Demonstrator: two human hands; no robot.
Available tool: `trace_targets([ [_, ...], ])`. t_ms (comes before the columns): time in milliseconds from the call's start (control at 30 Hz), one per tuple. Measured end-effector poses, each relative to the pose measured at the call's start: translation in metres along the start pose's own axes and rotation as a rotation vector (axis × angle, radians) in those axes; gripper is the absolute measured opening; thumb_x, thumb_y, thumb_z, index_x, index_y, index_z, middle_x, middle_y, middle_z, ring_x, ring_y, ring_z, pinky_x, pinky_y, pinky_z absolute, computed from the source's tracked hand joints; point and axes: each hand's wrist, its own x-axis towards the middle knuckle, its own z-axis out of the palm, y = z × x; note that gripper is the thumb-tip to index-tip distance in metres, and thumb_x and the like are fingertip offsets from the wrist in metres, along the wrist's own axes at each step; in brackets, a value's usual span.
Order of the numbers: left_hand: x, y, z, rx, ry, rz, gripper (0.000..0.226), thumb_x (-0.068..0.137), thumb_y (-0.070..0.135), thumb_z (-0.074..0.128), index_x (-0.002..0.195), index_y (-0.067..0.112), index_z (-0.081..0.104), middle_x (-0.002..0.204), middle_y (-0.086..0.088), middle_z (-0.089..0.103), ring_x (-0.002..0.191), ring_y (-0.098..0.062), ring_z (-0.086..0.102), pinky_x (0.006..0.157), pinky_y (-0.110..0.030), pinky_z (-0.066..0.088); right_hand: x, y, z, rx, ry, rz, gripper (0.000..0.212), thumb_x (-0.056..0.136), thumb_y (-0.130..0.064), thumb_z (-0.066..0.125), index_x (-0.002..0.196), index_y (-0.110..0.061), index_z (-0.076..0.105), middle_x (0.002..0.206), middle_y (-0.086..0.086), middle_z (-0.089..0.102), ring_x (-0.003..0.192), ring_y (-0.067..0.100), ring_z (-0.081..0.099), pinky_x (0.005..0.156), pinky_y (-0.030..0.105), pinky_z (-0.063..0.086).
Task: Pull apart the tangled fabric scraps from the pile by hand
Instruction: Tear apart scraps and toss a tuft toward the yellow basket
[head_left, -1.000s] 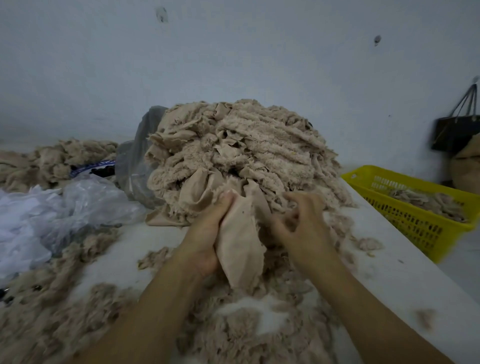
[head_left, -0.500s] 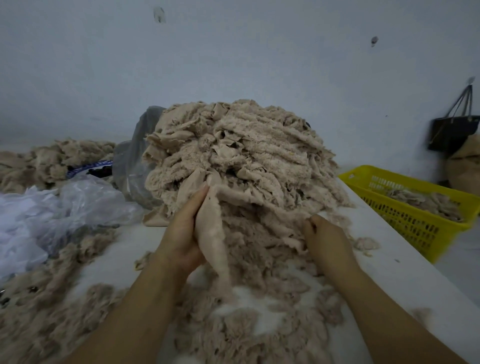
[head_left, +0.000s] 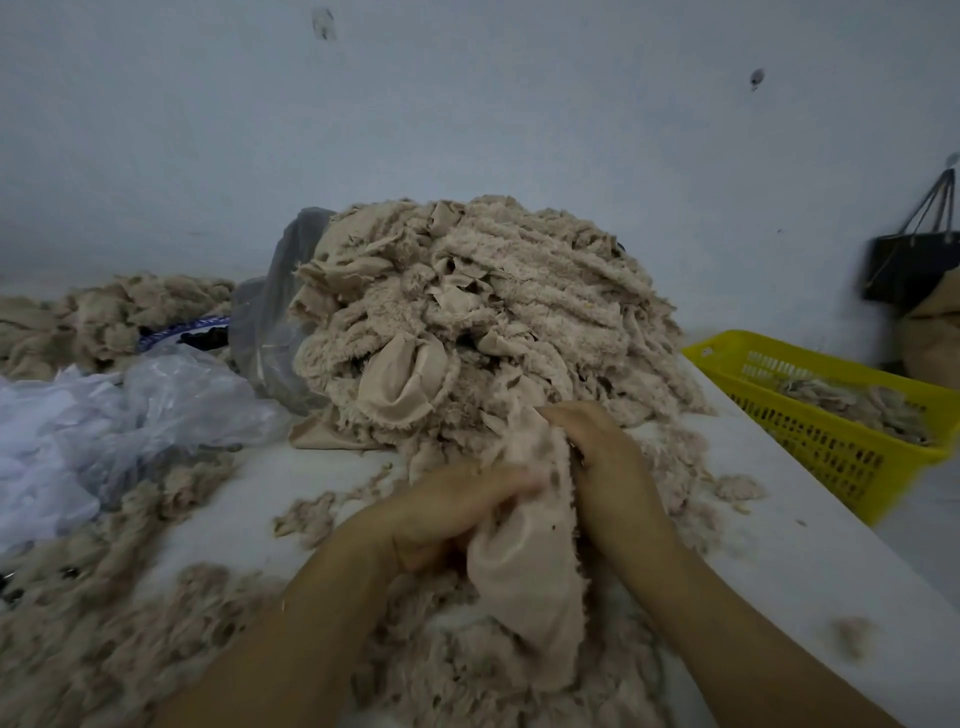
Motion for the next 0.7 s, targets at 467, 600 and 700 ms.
trace_targets([
  [467,0.026,-0.004,-0.003,-0.283,0.481,0.141,0.030,0.105,0.029,0.048,0.101,0.015,0.074,0.089,-0.004,0.078,0.082,-0.018,0.074,0.067,-0.028,0.056,0.000,-0.008,0.008,-0.201,-0.167,-0.137,0.030,0.088,0.000,0.053,0.113,-0.006,0.066,0.108,0.011,0.058,0.101,0.028,0.054,0.080,0.039,0.048],
  [600,0.023,-0.002,0.003,-0.275,0.384,0.221,0.029,0.105,0.027,0.047,0.116,0.011,0.069,0.106,-0.009,0.076,0.101,-0.023,0.072,0.087,-0.034,0.057,0.000,0.001,0.005,-0.180,-0.128,0.045,0.012,0.092,-0.008,0.052,0.100,-0.017,0.054,0.107,-0.001,0.050,0.095,0.020,0.050,0.072,0.034,0.042],
  [700,0.019,-0.001,0.002,-0.265,0.330,0.272,0.029,0.105,0.026,0.046,0.116,0.011,0.069,0.110,-0.011,0.075,0.107,-0.025,0.070,0.093,-0.036,0.055,0.001,0.004,0.004,-0.225,-0.080,0.077,0.020,0.090,-0.008,0.053,0.108,-0.018,0.050,0.117,-0.002,0.041,0.078,0.016,0.048,0.054,0.030,0.035],
])
